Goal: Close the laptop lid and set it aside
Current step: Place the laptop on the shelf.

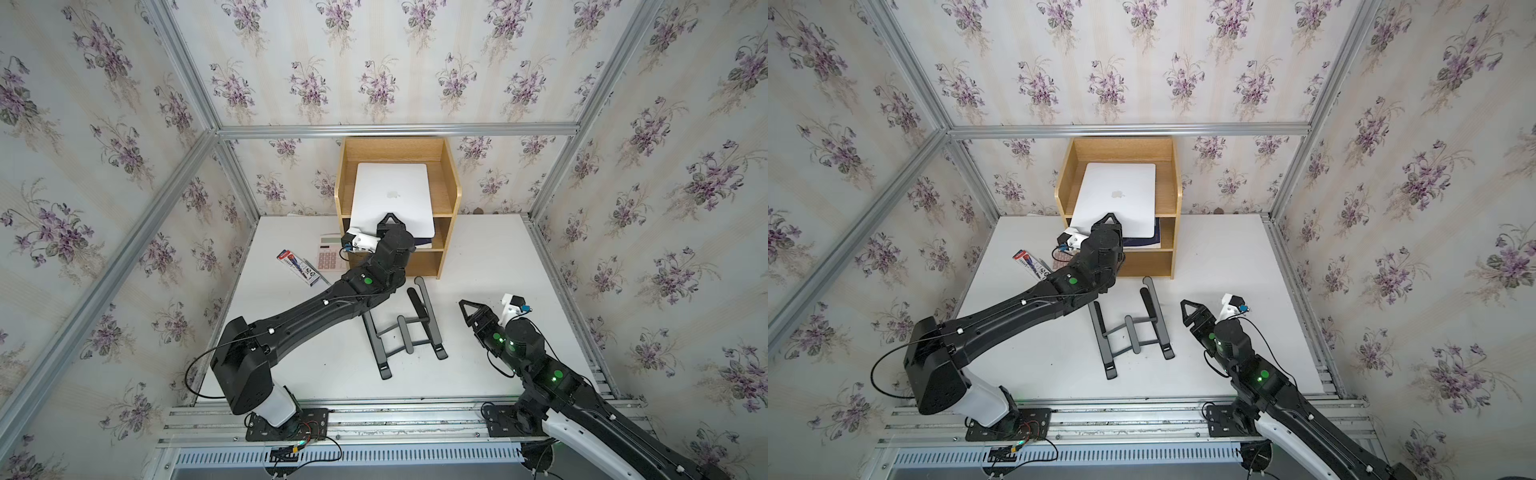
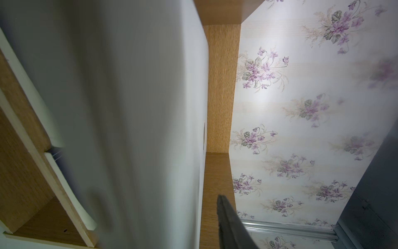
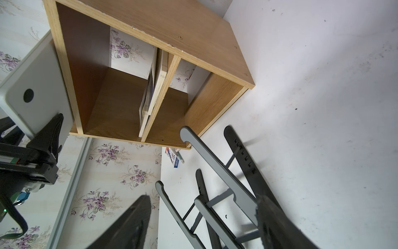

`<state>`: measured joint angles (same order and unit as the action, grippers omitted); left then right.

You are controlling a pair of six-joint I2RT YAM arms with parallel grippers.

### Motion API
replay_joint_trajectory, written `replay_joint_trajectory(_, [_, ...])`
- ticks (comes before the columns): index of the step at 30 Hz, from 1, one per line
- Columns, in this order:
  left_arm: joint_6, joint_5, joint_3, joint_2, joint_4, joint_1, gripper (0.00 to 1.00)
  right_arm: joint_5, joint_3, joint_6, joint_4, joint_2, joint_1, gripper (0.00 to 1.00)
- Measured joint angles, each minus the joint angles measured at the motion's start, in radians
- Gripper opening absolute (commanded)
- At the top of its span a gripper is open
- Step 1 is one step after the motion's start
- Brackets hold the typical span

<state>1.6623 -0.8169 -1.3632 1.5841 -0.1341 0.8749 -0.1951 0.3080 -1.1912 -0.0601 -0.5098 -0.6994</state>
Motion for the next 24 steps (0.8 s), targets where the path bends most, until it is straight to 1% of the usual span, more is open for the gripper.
replay_joint_trajectory(10, [-0.006,0.089,-0.092,0.063,0.057,-0.059,0.5,-0.012,0.011,0.057,0.02,-0.054,0.0,0.85])
replay_joint_trajectory(12, [-0.013,0.108,-0.114,0.077,0.065,-0.064,0.54,-0.019,0.015,0.068,0.024,-0.062,0.0,0.85])
replay_joint_trajectory(14, [-0.016,0.134,-0.136,0.091,0.07,-0.067,0.61,-0.025,0.021,0.076,0.025,-0.071,0.0,0.85])
replay_joint_trajectory(17, [-0.017,0.158,-0.153,0.101,0.075,-0.071,0.65,-0.029,0.032,0.092,0.025,-0.087,0.0,0.85])
replay_joint_trajectory(21, [-0.025,0.182,-0.143,0.098,0.071,-0.079,0.7,-0.032,0.041,0.101,0.024,-0.089,0.0,0.87])
replay_joint_trajectory(23, [-0.031,0.188,-0.127,0.082,0.071,-0.083,0.75,-0.032,0.043,0.106,0.023,-0.088,0.0,0.92])
replay_joint_trajectory(24, [-0.034,0.19,-0.118,0.071,0.071,-0.084,0.8,-0.032,0.044,0.111,0.021,-0.087,0.0,0.96])
